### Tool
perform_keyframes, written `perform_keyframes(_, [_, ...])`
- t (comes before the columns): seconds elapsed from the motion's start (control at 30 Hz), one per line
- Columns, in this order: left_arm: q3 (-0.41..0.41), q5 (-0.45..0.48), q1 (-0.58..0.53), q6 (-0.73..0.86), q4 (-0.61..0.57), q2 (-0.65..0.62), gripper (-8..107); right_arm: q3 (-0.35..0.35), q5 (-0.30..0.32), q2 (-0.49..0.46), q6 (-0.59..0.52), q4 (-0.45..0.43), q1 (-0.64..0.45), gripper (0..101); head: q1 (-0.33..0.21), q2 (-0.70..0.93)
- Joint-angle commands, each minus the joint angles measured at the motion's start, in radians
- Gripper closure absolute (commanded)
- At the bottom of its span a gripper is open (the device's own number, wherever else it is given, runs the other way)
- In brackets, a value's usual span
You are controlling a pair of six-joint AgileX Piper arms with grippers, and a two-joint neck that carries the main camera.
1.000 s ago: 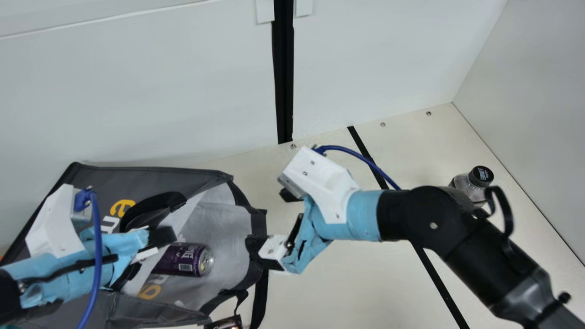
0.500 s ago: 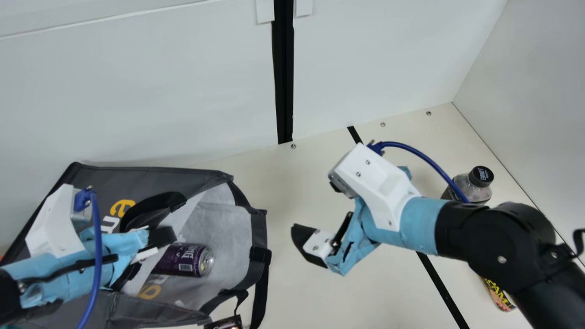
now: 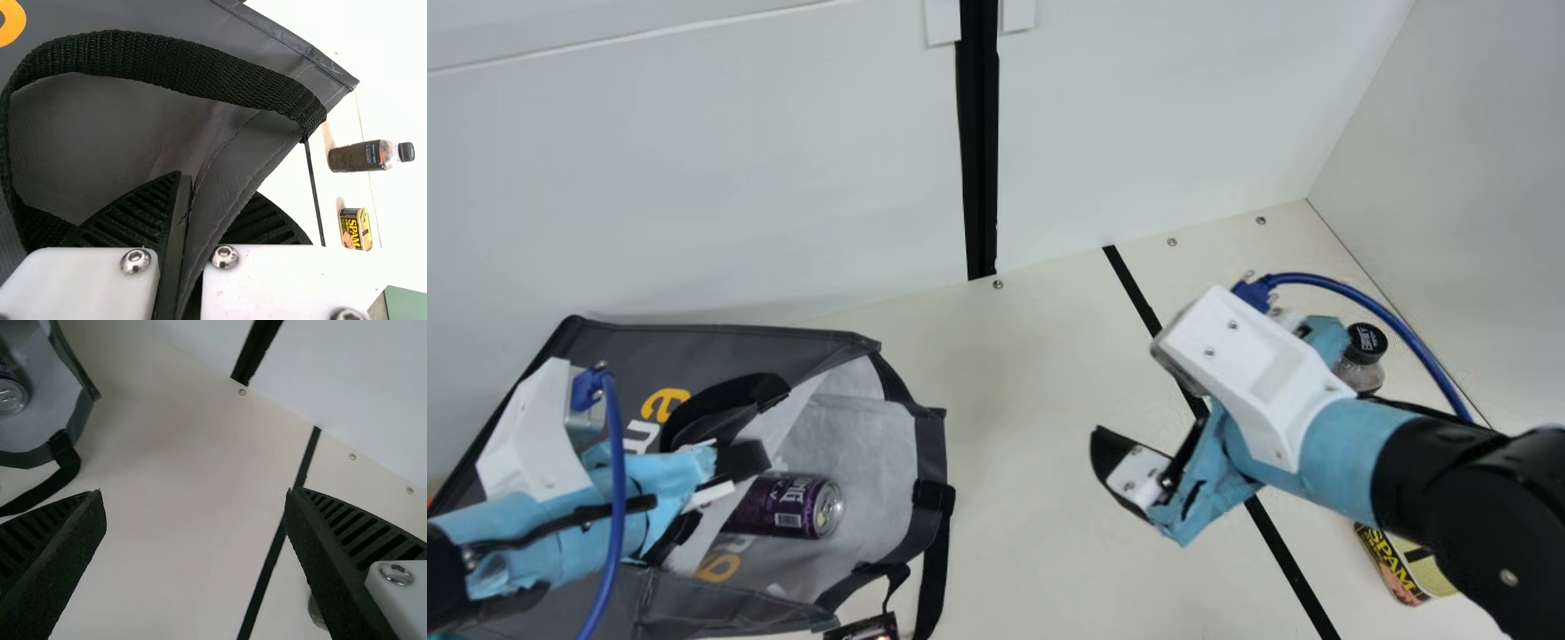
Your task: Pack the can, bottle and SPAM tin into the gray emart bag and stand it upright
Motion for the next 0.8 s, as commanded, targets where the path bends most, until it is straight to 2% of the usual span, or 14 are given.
perform_keyframes(0.0, [0.0, 0.0, 0.0, 0.0, 0.0, 0.0, 107, -0.002, 0.013, -0.014, 0.018, -0.044, -0.011, 6, -0.023, -0.001])
perform_keyframes(0.43, [0.0, 0.0, 0.0, 0.0, 0.0, 0.0, 107, -0.04, 0.116, -0.097, 0.118, -0.163, -0.113, 6, -0.023, -0.001])
perform_keyframes(0.77, [0.0, 0.0, 0.0, 0.0, 0.0, 0.0, 107, -0.124, 0.217, -0.116, 0.16, -0.211, -0.196, 6, -0.023, -0.001])
